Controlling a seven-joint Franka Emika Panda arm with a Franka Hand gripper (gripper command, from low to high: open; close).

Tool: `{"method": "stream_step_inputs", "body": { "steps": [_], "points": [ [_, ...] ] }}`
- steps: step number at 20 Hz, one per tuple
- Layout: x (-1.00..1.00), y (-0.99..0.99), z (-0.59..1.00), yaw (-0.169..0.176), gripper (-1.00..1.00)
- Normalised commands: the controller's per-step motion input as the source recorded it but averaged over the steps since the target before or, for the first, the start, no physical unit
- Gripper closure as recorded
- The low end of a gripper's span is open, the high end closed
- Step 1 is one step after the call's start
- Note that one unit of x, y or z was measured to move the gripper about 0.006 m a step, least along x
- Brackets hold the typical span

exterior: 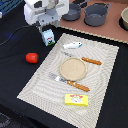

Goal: Interact with the objects in diverse but meaningful ways.

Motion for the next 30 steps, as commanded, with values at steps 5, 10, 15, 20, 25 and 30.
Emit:
{"method": "stream_step_inputs", "body": {
  "steps": [5, 10, 15, 20, 25, 30],
  "points": [
    [-0.23, -0.02, -0.28, -0.043, -1.00],
    [-0.21, 0.00, -0.27, -0.009, -1.00],
    [-0.23, 0.00, -0.34, 0.000, -1.00],
    [-0.23, 0.00, -0.35, 0.000, -1.00],
    [-0.21, 0.00, -0.27, 0.000, 1.00],
    [-0.18, 0.10, -0.15, 0.023, 1.00]
  ]
}}
